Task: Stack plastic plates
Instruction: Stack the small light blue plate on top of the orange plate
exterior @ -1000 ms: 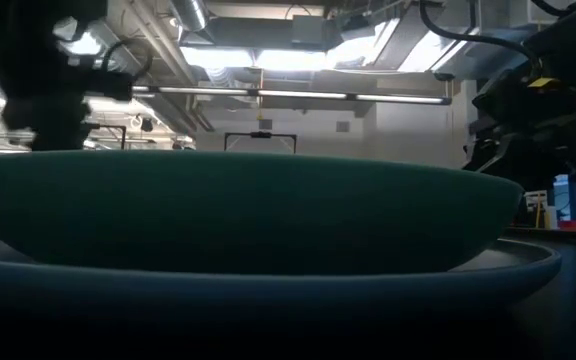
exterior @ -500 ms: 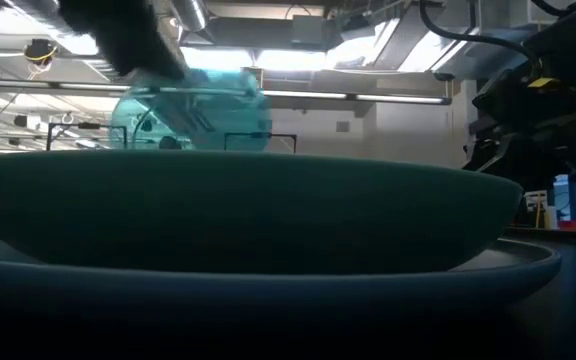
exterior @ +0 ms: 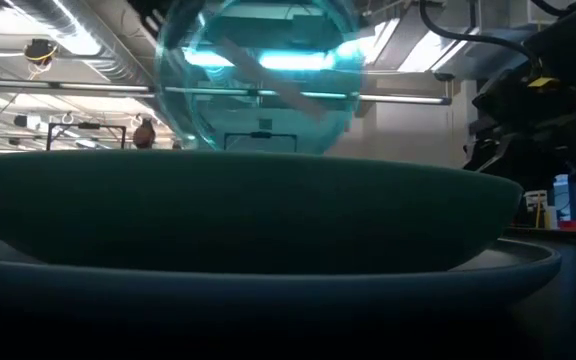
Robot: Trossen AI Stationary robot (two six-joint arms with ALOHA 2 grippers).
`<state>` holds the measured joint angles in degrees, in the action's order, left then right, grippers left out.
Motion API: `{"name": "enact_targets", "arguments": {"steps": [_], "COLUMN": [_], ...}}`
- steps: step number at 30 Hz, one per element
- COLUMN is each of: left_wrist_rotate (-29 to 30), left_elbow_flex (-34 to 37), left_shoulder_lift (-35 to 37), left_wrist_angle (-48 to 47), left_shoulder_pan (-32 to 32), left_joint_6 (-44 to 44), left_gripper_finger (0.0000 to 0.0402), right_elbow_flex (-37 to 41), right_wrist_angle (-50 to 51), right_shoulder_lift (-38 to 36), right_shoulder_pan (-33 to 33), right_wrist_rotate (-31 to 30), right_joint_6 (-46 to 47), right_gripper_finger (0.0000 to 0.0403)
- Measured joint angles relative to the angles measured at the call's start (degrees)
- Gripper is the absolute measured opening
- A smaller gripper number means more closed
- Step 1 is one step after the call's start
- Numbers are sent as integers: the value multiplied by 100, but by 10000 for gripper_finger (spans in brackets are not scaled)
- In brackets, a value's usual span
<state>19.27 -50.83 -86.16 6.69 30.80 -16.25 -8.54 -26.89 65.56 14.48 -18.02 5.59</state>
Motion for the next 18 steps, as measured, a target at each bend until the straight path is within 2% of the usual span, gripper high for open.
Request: {"name": "enact_targets", "arguments": {"steps": [7, 13, 18], "left_wrist_rotate": [-54, -79, -87], "left_elbow_flex": [2, 4, 4], "left_shoulder_lift": [-477, -548, -550], "left_wrist_angle": [321, 339, 333], "left_shoulder_pan": [-64, -142, -231], "left_joint_6": [-8, -163, -268], "left_gripper_finger": [2, 5, 52], "right_elbow_flex": [0, 0, 0], "right_wrist_angle": [12, 23, 45], "right_shoulder_lift": [0, 0, 0], "right_shoulder_pan": [0, 2, 0], "right_wrist_rotate": [-172, -195, -195], "right_joint_6": [2, 2, 4], "right_gripper_finger": [220, 220, 220]}}
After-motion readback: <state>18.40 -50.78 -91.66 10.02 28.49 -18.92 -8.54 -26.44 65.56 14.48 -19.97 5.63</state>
